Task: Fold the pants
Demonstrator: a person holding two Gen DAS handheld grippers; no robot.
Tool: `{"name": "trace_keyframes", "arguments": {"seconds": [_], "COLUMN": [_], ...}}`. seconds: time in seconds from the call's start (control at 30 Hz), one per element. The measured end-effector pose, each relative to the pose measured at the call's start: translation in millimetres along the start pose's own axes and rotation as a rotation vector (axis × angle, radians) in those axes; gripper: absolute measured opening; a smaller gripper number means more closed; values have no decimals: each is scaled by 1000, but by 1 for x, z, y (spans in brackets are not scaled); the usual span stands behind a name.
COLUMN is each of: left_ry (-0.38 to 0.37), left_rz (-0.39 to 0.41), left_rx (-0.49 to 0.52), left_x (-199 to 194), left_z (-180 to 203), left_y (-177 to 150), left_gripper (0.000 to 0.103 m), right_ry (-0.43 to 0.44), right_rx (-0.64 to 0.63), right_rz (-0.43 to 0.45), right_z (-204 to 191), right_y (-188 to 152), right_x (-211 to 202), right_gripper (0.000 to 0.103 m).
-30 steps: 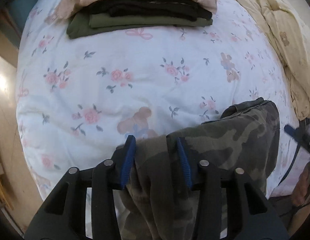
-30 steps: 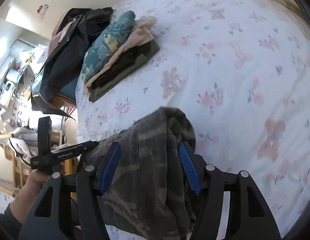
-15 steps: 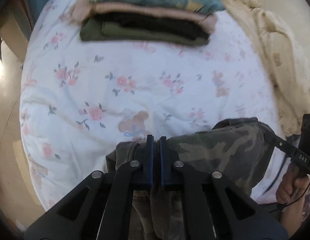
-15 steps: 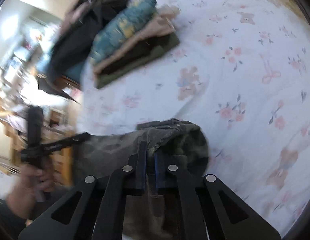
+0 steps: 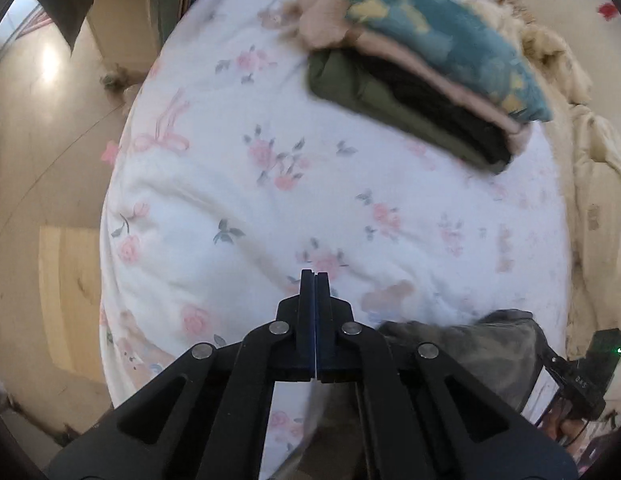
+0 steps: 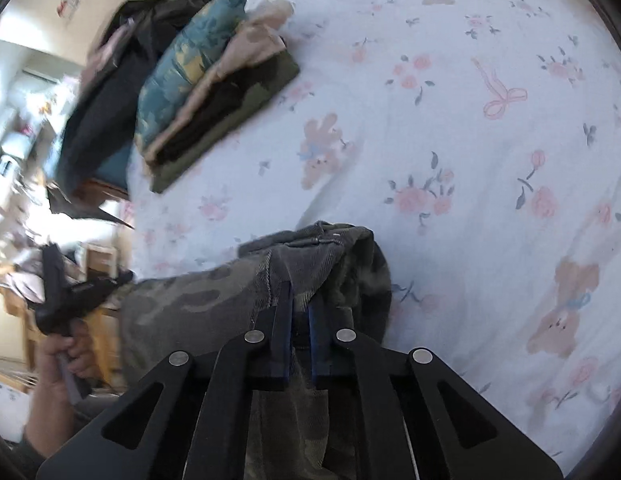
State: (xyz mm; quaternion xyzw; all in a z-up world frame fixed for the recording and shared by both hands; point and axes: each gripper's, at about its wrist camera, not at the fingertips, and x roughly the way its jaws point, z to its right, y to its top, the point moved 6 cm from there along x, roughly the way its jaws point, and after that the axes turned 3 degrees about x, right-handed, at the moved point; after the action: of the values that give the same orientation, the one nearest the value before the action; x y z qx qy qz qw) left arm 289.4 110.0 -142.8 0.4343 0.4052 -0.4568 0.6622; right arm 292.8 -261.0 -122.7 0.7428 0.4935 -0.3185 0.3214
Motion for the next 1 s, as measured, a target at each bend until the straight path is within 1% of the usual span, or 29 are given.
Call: {"name": "trace_keyframes", "arguments": {"seconds": [0.03, 0.07, 0.1, 0.13, 0.17, 0.2, 0.23, 0.27, 0.3, 0.33, 0.4, 0.43, 0.47, 0.53, 0.57, 0.6, 0.63, 0.67, 0.7, 0.73, 0.77, 0.8, 0.83, 0.87, 0.93, 1.0], "left_ry": [-26, -89, -147, -197, -205, -205, -228, -239, -221, -208, -187, -151, -120, -82, -75, -77, -80, -45, 24, 81, 92, 57, -10, -52, -56, -102], "left_rz": [34, 43, 34, 11, 0, 22, 53, 62, 64, 76, 71, 65, 52, 40, 46, 56, 62, 72, 99, 121, 128, 114, 87, 75, 89, 103], "left_rx": [42, 47, 34, 17, 14, 16, 43, 88, 160, 223, 307, 335, 353, 357, 360, 370, 394, 425, 442, 437, 415, 356, 282, 239, 230, 250], "left_x": [-10, -16, -17, -18, -19, -24, -28, -30, -31, -32, -25, -19, -11, 1, 2, 3, 3, 3, 1, 3, 2, 2, 0, -3, -14, -30], "left_z": [11, 20, 26, 33, 36, 42, 53, 63, 78, 94, 113, 117, 119, 117, 115, 115, 117, 118, 116, 110, 104, 95, 87, 82, 80, 88], "left_y": [-1, -4, -9, -16, -19, -26, -32, -38, -46, -55, -70, -74, -79, -83, -85, -85, -85, -85, -83, -78, -73, -69, -66, -64, -66, -75], "left_gripper": [0, 0, 1, 11, 16, 18, 15, 15, 15, 15, 15, 15, 15, 15, 17, 18, 20, 20, 20, 20, 20, 18, 15, 15, 15, 15], "right_ry": [-1, -8, -23, -55, -75, -97, -107, -118, -123, -115, -127, -154, -146, -106, -115, -136, -151, -175, -207, -289, -319, -294, -224, -196, -163, -54], "right_rx": [-12, -21, -33, -60, -92, -126, -151, -193, -228, -245, -288, -299, -314, -316, -301, -290, -265, -237, -227, -220, -216, -202, -166, -155, -157, -175], "right_rz": [7, 10, 17, 37, 59, 90, 111, 145, 173, 181, 206, 223, 221, 141, 98, 75, 74, 81, 98, 140, 153, 151, 147, 156, 178, 147], "right_z": [-3, -6, -9, -13, -19, -26, -30, -39, -46, -50, -60, -63, -66, -66, -60, -51, -39, -27, -21, -12, -8, -7, -8, -11, -21, -44], "right_y": [-1, -2, -2, -2, -1, -1, -1, -2, -5, -7, -10, -11, -12, -15, -16, -16, -15, -10, -6, 2, 4, 6, 7, 6, 3, -10], "right_x": [-3, -4, -5, -10, -16, -24, -29, -37, -42, -44, -47, -48, -46, -28, -13, -1, 8, 12, 10, 2, -3, -6, -13, -19, -30, -37], "right_gripper": [11, 11, 11, 11, 11, 11, 11, 11, 11, 11, 11, 11, 11, 11, 11, 4, 3, 3, 3, 13, 13, 13, 13, 13, 13, 13]}}
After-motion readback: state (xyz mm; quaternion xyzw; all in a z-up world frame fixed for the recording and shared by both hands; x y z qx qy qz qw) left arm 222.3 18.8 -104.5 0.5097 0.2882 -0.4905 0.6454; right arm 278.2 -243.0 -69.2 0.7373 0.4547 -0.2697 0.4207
